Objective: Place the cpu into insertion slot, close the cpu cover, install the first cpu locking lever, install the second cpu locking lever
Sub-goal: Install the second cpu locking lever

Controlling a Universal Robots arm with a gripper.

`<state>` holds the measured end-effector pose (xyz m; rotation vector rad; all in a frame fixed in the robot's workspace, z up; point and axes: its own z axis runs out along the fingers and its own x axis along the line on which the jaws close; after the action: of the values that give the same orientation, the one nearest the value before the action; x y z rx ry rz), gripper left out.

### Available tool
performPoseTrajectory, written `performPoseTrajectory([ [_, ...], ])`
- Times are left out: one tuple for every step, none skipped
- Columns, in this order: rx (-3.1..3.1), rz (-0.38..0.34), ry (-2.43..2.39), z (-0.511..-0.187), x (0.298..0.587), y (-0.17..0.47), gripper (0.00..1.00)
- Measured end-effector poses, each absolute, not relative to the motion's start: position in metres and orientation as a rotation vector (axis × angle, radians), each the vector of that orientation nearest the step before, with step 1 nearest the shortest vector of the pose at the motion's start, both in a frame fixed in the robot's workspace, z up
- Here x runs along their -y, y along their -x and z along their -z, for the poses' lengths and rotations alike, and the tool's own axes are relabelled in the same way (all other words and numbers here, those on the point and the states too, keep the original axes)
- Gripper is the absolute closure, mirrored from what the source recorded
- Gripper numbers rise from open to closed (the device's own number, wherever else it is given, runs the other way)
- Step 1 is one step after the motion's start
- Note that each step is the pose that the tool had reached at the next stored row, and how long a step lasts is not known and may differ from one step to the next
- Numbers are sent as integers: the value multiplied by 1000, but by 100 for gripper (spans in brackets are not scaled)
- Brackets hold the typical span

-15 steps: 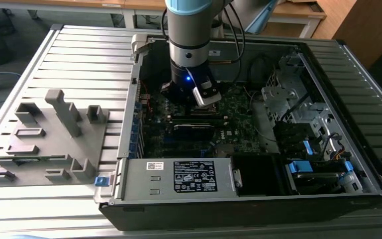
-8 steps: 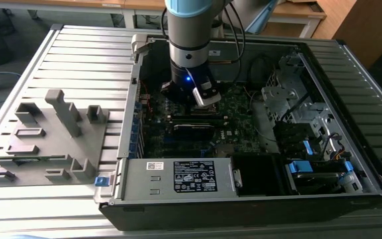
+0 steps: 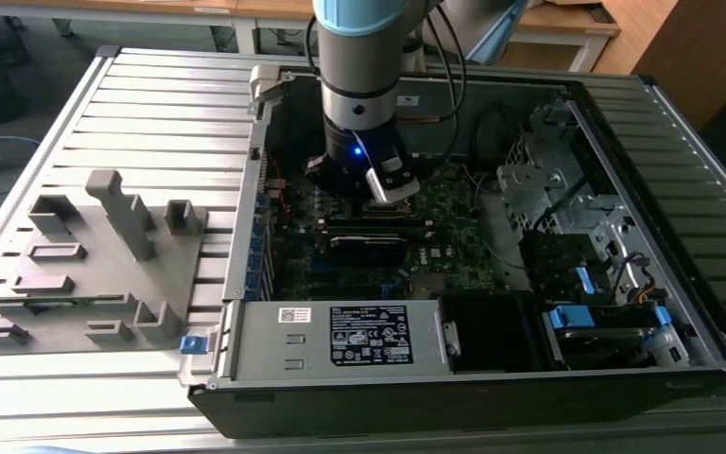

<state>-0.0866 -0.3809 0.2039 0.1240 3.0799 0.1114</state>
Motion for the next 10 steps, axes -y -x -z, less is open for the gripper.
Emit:
performPoseTrajectory([
  [-3080, -114, -124, -204, 381, 87, 89],
  [-3080, -117, -124, -204, 382, 87, 89],
  [-3080, -121, -124, -204, 382, 87, 89],
  [-3080, -124, -124, -203, 383, 87, 89],
  [-3080, -127, -124, -203, 383, 87, 89],
  [-3080, -131, -124, -203, 384, 87, 89],
  [-3079, -141, -125, -203, 385, 88, 89],
  [-3079, -146, -125, -203, 385, 88, 89],
  [-3079, -151, -125, -202, 385, 88, 89],
  [-3079, -157, -125, -202, 386, 89, 89],
])
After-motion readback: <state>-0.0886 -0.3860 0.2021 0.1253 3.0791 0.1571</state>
